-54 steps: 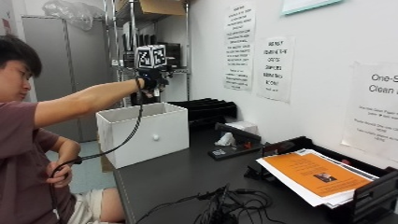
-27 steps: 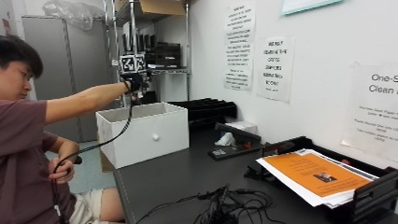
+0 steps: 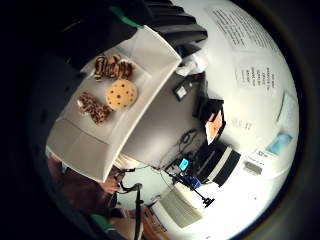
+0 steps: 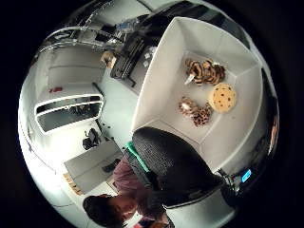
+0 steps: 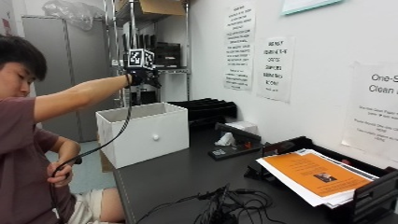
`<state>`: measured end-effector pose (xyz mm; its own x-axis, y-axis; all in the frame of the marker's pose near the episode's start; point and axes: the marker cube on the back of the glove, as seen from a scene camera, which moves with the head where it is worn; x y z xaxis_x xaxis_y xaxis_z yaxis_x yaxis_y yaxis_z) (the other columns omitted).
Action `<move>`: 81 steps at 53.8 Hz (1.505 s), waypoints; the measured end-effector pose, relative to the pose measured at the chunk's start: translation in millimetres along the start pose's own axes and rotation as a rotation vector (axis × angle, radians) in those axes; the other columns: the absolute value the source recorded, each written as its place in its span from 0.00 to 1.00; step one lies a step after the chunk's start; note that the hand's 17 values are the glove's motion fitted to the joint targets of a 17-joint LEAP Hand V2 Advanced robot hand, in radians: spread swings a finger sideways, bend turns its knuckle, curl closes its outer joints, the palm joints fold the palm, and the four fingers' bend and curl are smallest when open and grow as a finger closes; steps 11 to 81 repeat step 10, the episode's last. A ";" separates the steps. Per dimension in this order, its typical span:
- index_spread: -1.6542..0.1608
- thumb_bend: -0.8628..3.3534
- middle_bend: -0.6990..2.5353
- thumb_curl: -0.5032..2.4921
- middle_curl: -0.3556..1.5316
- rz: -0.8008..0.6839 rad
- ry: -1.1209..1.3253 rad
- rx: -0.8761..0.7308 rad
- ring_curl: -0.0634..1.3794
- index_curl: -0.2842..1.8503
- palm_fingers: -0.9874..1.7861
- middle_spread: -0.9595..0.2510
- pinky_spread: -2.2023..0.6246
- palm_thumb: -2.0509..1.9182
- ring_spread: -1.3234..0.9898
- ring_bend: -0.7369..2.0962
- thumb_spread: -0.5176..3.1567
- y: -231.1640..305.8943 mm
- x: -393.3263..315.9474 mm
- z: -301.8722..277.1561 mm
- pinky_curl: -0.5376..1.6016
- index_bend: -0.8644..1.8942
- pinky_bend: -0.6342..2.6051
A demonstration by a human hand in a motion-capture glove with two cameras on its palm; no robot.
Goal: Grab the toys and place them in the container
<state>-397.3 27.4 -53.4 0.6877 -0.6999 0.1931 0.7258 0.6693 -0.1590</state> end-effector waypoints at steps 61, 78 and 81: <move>0.81 0.18 0.26 0.28 0.41 0.044 0.020 0.043 0.26 0.28 0.25 0.80 0.79 0.49 0.57 0.47 0.44 25.8 31.1 -17.6 0.43 0.33 0.50; 0.81 0.18 0.26 0.28 0.41 0.044 0.020 0.043 0.26 0.28 0.25 0.80 0.79 0.49 0.57 0.47 0.44 25.8 31.1 -17.6 0.43 0.33 0.50; 0.81 0.18 0.26 0.28 0.41 0.044 0.020 0.043 0.26 0.28 0.25 0.80 0.79 0.49 0.57 0.47 0.44 25.8 31.1 -17.6 0.43 0.33 0.50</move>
